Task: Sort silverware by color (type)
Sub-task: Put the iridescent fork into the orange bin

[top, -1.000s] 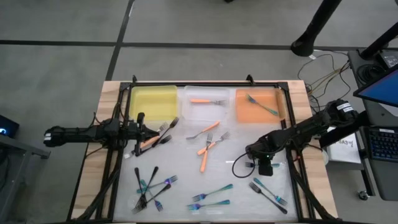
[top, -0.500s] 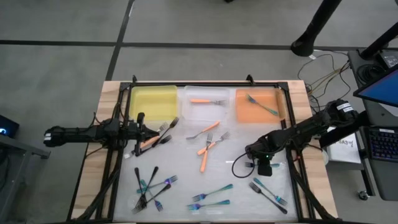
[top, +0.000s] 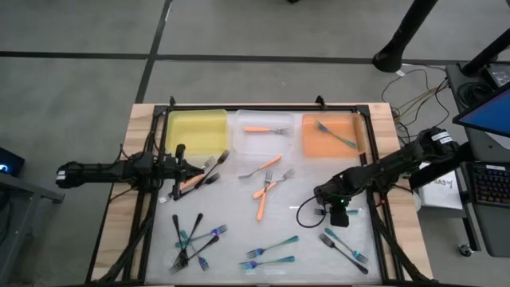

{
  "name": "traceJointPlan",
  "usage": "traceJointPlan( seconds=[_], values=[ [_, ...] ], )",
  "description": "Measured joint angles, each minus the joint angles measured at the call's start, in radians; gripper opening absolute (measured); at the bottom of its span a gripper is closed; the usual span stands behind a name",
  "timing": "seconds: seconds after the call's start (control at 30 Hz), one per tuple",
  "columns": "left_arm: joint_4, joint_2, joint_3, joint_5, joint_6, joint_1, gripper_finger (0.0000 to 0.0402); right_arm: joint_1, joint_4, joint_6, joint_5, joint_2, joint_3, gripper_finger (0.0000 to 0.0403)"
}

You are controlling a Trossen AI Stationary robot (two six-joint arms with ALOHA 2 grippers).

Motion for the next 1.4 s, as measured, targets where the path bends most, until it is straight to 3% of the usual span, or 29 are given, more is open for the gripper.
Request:
traceJointPlan(
  seconds=[0.57, 0.87, 1.07, 1.4],
  values=[
    [0.000, 0.000, 0.000, 0.000, 0.000, 0.000, 0.0000, 0.028, 0.060, 0.029, 0.081, -0.002, -0.044, 0.0095],
    [0.000, 0.000, 0.000, 0.000, 0.000, 0.000, 0.0000, 0.027, 0.058, 0.028, 0.110, -0.001, -0.046, 0.0021],
    [0.000, 0.000, 0.000, 0.000, 0.000, 0.000, 0.0000, 0.026, 0.059, 0.047, 0.111, -0.001, -0.046, 0.0011],
    [0.000, 0.000, 0.000, 0.000, 0.000, 0.000, 0.0000, 0.025, 0.004, -0.043, 0.186, -0.008, 0.085, 0.0009]
  ],
)
